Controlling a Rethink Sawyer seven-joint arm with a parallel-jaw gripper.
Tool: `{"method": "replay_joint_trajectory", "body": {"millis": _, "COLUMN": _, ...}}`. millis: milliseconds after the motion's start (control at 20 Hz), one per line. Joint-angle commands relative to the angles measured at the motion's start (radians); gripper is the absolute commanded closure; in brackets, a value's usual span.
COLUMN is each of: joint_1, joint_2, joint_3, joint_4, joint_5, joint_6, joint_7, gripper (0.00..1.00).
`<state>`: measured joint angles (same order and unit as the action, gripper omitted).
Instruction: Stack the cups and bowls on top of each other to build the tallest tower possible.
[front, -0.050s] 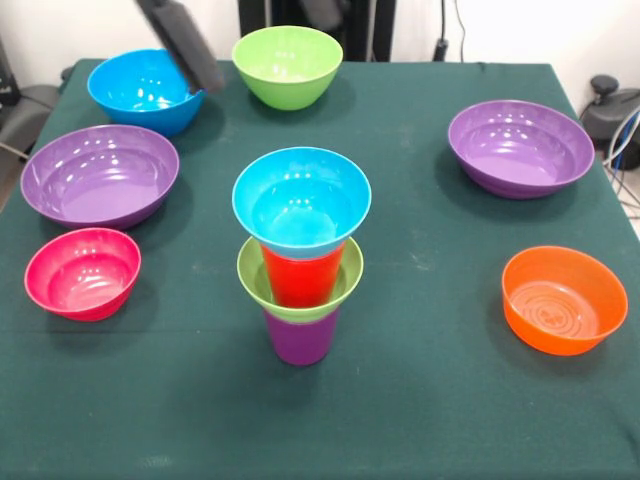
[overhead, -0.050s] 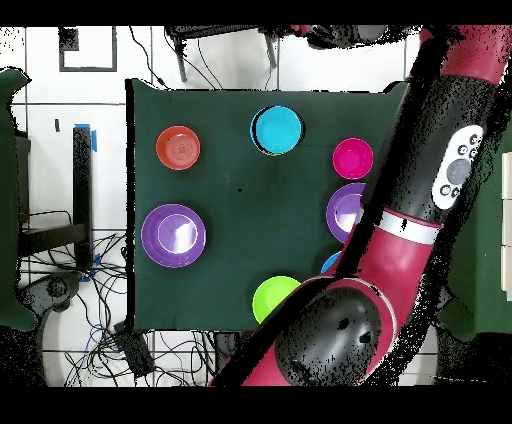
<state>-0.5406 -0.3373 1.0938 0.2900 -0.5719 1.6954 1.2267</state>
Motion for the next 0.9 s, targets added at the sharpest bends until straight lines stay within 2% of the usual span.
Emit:
{"method": "replay_joint_trajectory", "body": {"millis": 50, "joint_1": 0.051, "joint_2": 0.011, "joint_3": 0.001, "joint_4": 0.034, "joint_5": -0.060, "joint_6": -0.092, "joint_7": 0.222, "gripper": 0.00}}
{"method": "replay_joint_trajectory", "body": {"millis": 450, "joint_1": 0.049, "joint_2": 0.012, "joint_3": -0.031, "joint_4": 0.075, "joint_5": -0.016, "joint_6": -0.126, "joint_7": 0.243, "gripper": 0.00}}
{"method": "replay_joint_trajectory", "body": {"millis": 900, "joint_1": 0.058, "joint_2": 0.023, "joint_3": -0.040, "joint_4": 0.077, "joint_5": -0.018, "joint_6": -0.161, "joint_7": 0.249, "gripper": 0.00}}
